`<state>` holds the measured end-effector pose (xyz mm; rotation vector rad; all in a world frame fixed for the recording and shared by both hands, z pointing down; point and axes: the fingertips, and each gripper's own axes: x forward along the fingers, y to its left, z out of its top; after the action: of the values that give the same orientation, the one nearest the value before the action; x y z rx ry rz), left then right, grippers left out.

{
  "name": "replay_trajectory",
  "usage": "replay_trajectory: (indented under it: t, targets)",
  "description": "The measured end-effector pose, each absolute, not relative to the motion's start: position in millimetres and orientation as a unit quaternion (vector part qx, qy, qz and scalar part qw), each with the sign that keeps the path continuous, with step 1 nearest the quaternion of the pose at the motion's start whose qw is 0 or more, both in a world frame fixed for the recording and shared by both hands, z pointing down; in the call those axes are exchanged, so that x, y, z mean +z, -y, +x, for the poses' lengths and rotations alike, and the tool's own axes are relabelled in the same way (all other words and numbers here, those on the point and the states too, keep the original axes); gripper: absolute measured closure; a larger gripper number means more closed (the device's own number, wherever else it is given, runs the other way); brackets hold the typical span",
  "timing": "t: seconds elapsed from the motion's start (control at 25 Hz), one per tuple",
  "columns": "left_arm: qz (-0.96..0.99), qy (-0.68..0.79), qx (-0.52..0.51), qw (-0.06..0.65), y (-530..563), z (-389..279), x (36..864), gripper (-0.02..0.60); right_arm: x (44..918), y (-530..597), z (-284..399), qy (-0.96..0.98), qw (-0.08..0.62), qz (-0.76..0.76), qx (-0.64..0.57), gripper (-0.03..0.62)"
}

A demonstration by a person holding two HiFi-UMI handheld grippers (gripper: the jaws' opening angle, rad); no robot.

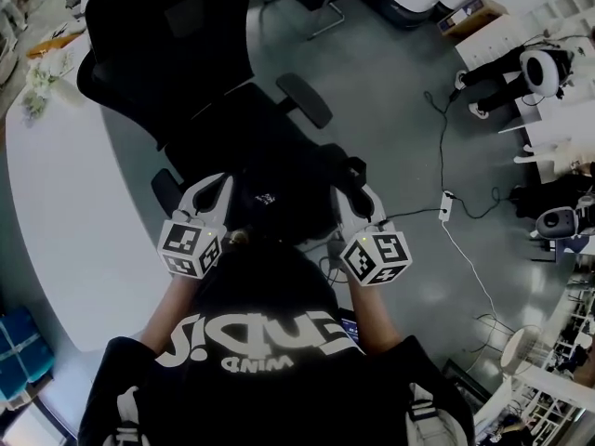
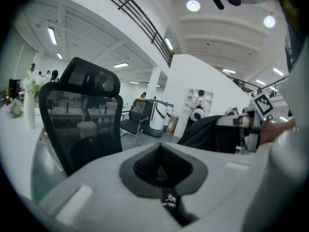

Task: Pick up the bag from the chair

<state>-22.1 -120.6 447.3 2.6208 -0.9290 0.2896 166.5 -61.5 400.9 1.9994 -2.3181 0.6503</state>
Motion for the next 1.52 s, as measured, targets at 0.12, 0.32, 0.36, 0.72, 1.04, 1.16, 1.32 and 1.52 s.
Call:
replay_trajectory:
  t: [0.12,0.32,0.36,0.72,1.04,1.16,1.32,1.52]
  targets:
    - [0.928,0.319,0.1,0.167,111,-18,446,0.578,397,48,165,0.737,-0.012,0.643,0.208,0.543]
    - [0.934,0.307,0.095,0.155,92,-2,427,0.578,388,25,173,0.736,-0.019,0.645,0.203,0.543]
    - [0.935,0.306,0.094,0.152,89,0,424,0.578,387,22,174,0.737,-0.017,0.644,0.202,0.543]
    - [0.94,0.301,0.085,0.138,78,8,405,0.578,395,12,176,0.738,0.002,0.644,0.199,0.543]
    - [0.938,0.31,0.074,0.137,83,9,400,0.578,395,18,180,0.743,0.005,0.64,0.196,0.543]
    - [0.937,0.314,0.077,0.135,84,7,403,0.578,394,22,177,0.748,0.007,0.635,0.193,0.543]
    - [0.934,0.321,0.076,0.135,88,3,403,0.578,390,29,176,0.752,0.007,0.631,0.191,0.543]
    - [0.932,0.329,0.075,0.134,91,-2,402,0.578,391,36,172,0.757,0.007,0.625,0.191,0.543]
